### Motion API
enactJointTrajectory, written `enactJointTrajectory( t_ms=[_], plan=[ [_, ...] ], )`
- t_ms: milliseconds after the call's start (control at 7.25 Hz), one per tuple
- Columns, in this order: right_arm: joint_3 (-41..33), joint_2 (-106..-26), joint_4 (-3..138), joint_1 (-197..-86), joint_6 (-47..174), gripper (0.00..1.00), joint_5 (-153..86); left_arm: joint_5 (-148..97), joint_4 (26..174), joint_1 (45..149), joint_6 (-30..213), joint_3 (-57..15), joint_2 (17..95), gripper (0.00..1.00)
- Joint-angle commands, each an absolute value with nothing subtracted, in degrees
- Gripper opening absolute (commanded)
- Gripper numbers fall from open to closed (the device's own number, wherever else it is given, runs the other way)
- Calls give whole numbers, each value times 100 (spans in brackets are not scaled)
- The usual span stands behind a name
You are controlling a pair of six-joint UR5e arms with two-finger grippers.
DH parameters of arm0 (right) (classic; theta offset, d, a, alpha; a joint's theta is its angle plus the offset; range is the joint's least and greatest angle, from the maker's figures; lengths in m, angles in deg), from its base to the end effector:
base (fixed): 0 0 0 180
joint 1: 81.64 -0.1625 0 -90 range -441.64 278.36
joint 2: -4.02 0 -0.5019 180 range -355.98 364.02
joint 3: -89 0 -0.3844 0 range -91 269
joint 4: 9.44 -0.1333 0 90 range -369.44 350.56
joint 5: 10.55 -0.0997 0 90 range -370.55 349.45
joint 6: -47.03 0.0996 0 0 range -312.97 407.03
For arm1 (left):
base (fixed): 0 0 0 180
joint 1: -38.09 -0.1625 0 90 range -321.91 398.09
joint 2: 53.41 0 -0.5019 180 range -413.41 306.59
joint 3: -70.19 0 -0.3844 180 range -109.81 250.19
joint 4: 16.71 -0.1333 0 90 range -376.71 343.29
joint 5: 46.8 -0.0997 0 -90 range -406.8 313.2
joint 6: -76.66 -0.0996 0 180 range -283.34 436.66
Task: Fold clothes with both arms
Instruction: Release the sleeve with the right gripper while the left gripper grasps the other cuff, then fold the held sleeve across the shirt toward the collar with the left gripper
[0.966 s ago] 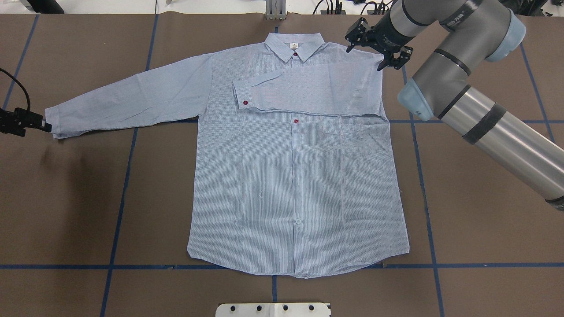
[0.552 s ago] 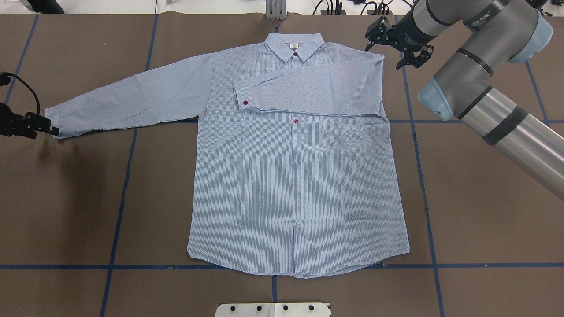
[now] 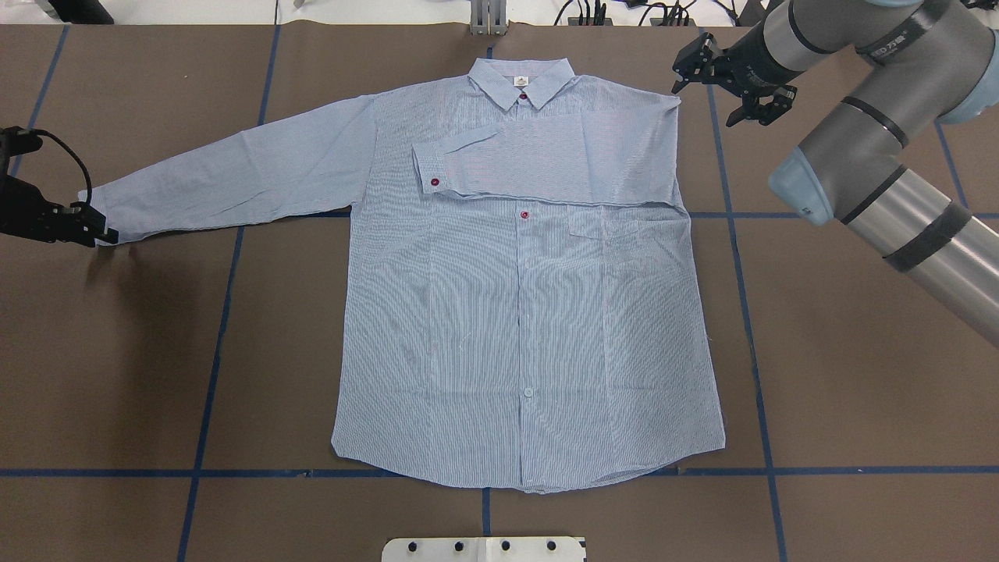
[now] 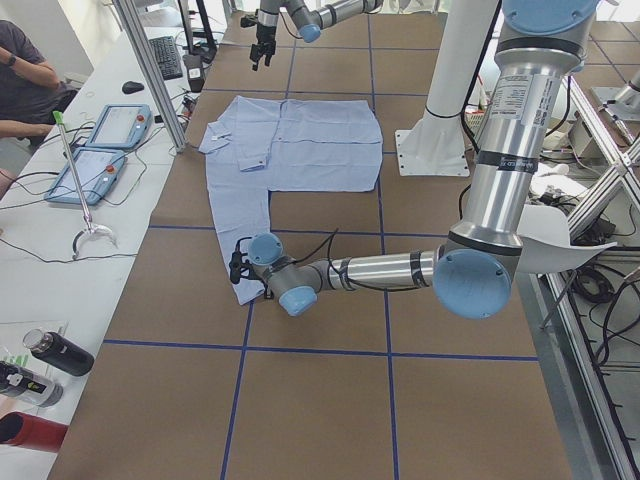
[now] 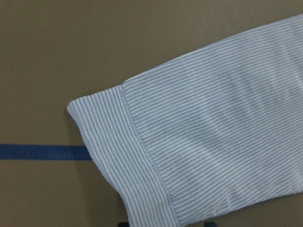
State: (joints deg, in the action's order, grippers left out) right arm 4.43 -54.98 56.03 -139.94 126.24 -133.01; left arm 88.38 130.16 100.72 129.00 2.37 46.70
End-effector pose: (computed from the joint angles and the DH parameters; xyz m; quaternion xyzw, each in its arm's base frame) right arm -0.3176 -0.6662 0.4042 0.0220 -0.4784 0.2421 0.8438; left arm 0.2129 -0.5476 0.7166 0.0425 0.4981 -0.0416 0.8651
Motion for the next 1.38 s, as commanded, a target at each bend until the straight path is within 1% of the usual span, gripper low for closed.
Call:
enactJointTrajectory(
  t_ms=[0, 138, 276, 414, 690, 828, 966, 1242],
  plan=[
    [208, -5697, 5604, -14008, 12622, 100, -13229, 8838, 13007, 10067, 12869, 304, 4731, 41],
    [181, -5749, 5604, -13982, 12622, 100, -13106, 8838, 13016, 10067, 12852, 339, 4792, 39],
    [181, -5759, 5604, -13956, 12622, 100, -13018, 8838, 12998, 10067, 12843, 357, 4810, 32],
    [172, -5759, 5604, -13956, 12622, 100, -12974, 8838, 12990, 10076, 12843, 348, 4836, 0],
    [164, -5881, 5604, -14025, 12509, 100, -12956, 8881, 13007, 10128, 12852, 121, 5029, 0],
    [164, -6073, 5596, -14113, 11855, 100, -12973, 8812, 12972, 10128, 12895, -324, 5195, 0],
    [224, -6284, 5596, -14253, 11231, 100, -12964, 8794, 12902, 10120, 12939, -720, 5519, 0],
    [225, -6758, 5587, -14674, 10323, 100, -13130, 8541, 12612, 10085, 13018, -1057, 6187, 0]
  ],
)
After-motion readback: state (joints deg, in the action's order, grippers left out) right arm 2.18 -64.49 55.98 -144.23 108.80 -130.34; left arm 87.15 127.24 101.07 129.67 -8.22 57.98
